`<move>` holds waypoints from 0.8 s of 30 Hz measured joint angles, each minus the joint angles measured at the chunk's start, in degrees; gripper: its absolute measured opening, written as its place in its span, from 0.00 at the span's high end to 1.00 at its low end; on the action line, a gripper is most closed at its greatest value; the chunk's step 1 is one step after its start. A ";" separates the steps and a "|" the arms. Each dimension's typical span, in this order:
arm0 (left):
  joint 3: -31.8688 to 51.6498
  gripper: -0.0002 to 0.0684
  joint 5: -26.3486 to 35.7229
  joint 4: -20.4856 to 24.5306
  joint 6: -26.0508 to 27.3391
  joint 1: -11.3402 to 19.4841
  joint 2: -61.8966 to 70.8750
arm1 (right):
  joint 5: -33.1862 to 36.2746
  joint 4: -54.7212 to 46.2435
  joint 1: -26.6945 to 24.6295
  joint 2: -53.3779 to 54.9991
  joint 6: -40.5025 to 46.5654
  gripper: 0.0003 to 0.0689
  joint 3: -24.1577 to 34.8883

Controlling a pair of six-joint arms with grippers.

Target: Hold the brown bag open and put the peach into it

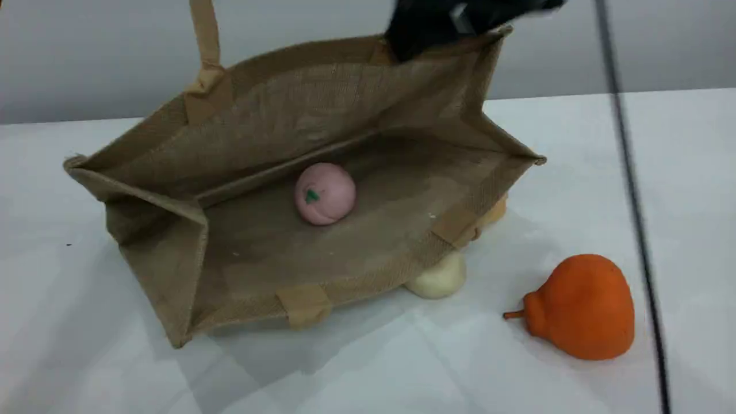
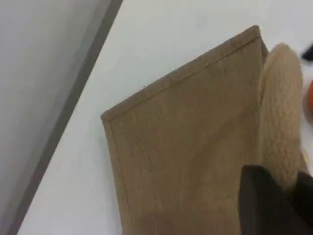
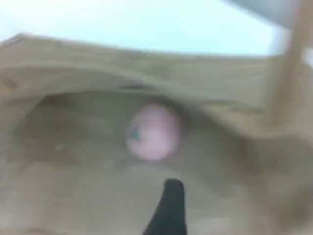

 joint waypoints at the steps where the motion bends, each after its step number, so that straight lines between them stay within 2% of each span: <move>1: 0.00 0.86 0.00 0.00 0.00 0.00 0.00 | 0.06 -0.95 -1.40 -1.40 0.00 0.10 0.00; 12: 0.00 0.86 0.00 -1.79 0.00 0.00 0.00 | 1.09 -2.50 -18.73 -8.78 0.15 0.14 0.00; 17: 0.00 0.85 -0.02 -1.49 0.10 0.00 0.00 | 1.99 -2.50 -22.49 -9.10 0.15 0.14 0.00; 20: 0.00 0.74 -0.02 -1.80 0.10 0.00 0.00 | 2.22 -2.38 -22.43 -9.10 0.15 0.14 0.00; 24: 0.00 0.44 -0.13 -1.98 -0.13 0.07 0.00 | 2.67 -2.38 -22.43 -9.17 0.04 0.14 0.00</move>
